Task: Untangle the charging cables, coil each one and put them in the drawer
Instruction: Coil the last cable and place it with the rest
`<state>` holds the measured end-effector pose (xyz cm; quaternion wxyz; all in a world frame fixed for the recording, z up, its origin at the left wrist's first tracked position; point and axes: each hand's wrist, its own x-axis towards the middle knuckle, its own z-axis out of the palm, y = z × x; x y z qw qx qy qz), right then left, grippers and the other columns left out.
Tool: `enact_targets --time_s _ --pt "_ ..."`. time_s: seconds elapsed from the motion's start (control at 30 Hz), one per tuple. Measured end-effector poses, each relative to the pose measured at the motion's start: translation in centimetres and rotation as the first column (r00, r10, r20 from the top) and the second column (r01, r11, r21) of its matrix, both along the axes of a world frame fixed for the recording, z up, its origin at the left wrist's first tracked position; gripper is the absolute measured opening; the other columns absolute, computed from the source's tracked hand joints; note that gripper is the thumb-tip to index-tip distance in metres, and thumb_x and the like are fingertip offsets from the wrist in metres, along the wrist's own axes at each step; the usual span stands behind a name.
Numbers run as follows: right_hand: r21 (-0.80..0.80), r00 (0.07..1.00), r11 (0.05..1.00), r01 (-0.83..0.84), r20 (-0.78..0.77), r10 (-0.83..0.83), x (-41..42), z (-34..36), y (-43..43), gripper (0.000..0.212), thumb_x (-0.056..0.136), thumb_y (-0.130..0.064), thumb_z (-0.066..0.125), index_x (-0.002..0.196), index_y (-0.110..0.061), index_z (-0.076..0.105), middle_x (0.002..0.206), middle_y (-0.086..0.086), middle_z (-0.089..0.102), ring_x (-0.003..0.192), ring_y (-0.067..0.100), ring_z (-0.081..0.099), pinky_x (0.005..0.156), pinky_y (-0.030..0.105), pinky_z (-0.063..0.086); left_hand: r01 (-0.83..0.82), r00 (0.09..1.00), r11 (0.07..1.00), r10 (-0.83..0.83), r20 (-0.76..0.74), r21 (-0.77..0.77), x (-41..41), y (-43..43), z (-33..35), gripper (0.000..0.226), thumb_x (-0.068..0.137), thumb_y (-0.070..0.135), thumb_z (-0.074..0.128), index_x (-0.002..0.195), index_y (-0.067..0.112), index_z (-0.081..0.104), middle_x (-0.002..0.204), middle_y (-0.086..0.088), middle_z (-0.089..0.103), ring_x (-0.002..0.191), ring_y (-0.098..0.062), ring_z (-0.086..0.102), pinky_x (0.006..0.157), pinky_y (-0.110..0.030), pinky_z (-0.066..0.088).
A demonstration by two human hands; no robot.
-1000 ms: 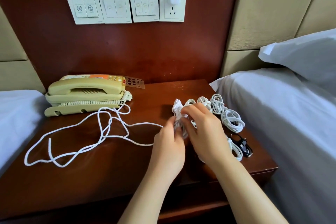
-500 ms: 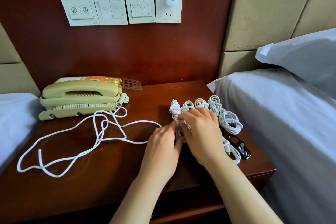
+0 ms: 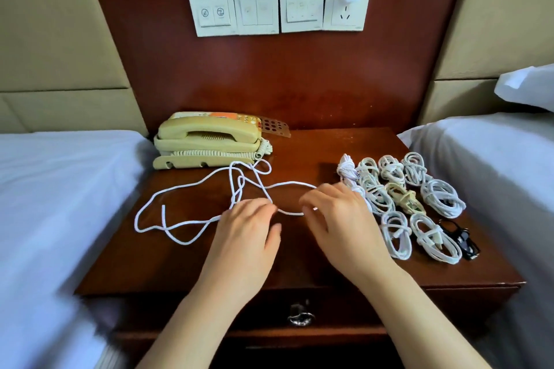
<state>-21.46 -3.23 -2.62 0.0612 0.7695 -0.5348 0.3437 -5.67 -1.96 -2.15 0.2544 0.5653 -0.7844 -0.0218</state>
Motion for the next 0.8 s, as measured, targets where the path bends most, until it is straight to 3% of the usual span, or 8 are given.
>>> enact_targets --time_s 0.1,0.17,0.27,0.4,0.53,0.63,0.7,0.8 --pt "0.099 0.998 0.993 -0.065 0.007 0.065 1.8 -0.4 -0.3 0.012 0.084 -0.013 0.056 0.09 -0.016 0.067 0.089 -0.002 0.063 0.084 0.024 0.058 0.068 0.034 0.047 -0.074 0.997 0.997 0.074 -0.001 -0.019 3.3 0.0 -0.5 0.042 0.096 0.027 0.046 0.137 0.02 0.045 0.142 0.006 0.043 0.133 -0.011 0.034 0.11 -0.027 0.024" --pt "0.17 0.995 0.981 -0.095 -0.012 0.099 3.1 -0.7 -0.5 0.02 0.091 -0.012 0.054 0.106 -0.017 0.065 0.106 -0.001 0.06 0.101 0.022 0.053 0.082 0.033 0.045 -0.135 0.991 0.99 0.134 -0.017 -0.044 5.5 -0.3 -1.0 0.042 0.091 0.021 0.056 0.132 0.013 0.051 0.136 -0.002 0.051 0.128 -0.02 0.044 0.106 -0.035 0.032" --pt "0.255 0.991 0.96 -0.12 -0.025 0.131 4.9 -1.3 -0.8 0.039 0.096 -0.02 0.049 0.135 -0.021 0.046 0.134 -0.003 0.045 0.122 0.017 0.04 0.1 0.026 0.033 -0.236 0.971 0.972 0.236 0.028 -0.013 8.1 -0.8 -1.9 0.046 0.087 0.024 0.063 0.129 0.01 0.054 0.133 -0.007 0.053 0.125 -0.027 0.048 0.104 -0.041 0.036" --pt "0.316 0.99 0.939 -0.139 0.063 0.125 6.9 -1.5 -1.3 0.048 0.097 -0.025 0.048 0.142 -0.021 0.033 0.143 -0.004 0.039 0.13 0.014 0.038 0.105 0.024 0.031 -0.256 0.966 0.966 0.257 -0.024 0.041 10.3 -1.3 -2.5 0.042 0.092 0.029 0.056 0.131 0.014 0.051 0.137 0.0 0.048 0.127 -0.019 0.044 0.105 -0.03 0.032" --pt "0.359 0.994 0.927 -0.11 0.057 0.096 7.3 -1.8 -2.6 0.05 0.097 -0.026 0.049 0.144 -0.021 0.033 0.145 -0.003 0.041 0.134 0.014 0.035 0.108 0.027 0.03 -0.206 0.96 0.978 0.21 -0.185 0.038 11.9 -2.6 -2.8 0.025 0.096 0.019 0.05 0.115 0.011 0.064 0.119 0.001 0.06 0.115 -0.013 0.052 0.091 -0.012 0.03" --pt "0.381 0.996 0.922 -0.074 0.076 0.049 7.1 -1.6 -3.5 0.052 0.097 -0.025 0.05 0.145 -0.02 0.032 0.144 -0.001 0.042 0.135 0.015 0.034 0.109 0.028 0.029 -0.188 0.933 0.981 0.196 -0.301 0.054 12.6 -3.3 -2.4 0.021 0.097 0.017 0.047 0.093 0.017 0.068 0.095 0.005 0.066 0.085 0.002 0.056 0.072 -0.001 0.032" --pt "0.38 0.996 0.924 -0.04 0.094 0.004 6.9 -1.6 -3.9 0.052 0.097 -0.024 0.05 0.145 -0.017 0.033 0.145 0.001 0.042 0.136 0.017 0.033 0.109 0.027 0.028 -0.188 0.911 0.98 0.201 -0.36 0.072 12.9 -3.4 -1.9 0.021 0.097 0.018 0.048 0.092 0.021 0.068 0.088 0.009 0.066 0.07 0.007 0.054 0.063 0.0 0.034" --pt "0.342 0.991 0.94 0.002 0.123 -0.047 6.9 -1.9 -4.1 0.048 0.094 -0.021 0.054 0.14 -0.014 0.042 0.142 0.004 0.041 0.132 0.02 0.036 0.107 0.029 0.031 -0.116 0.909 0.988 0.146 -0.39 0.098 12.9 -3.3 -1.7 0.031 0.098 0.02 0.045 0.124 0.02 0.061 0.121 0.011 0.062 0.105 0.008 0.049 0.078 0.007 0.027"
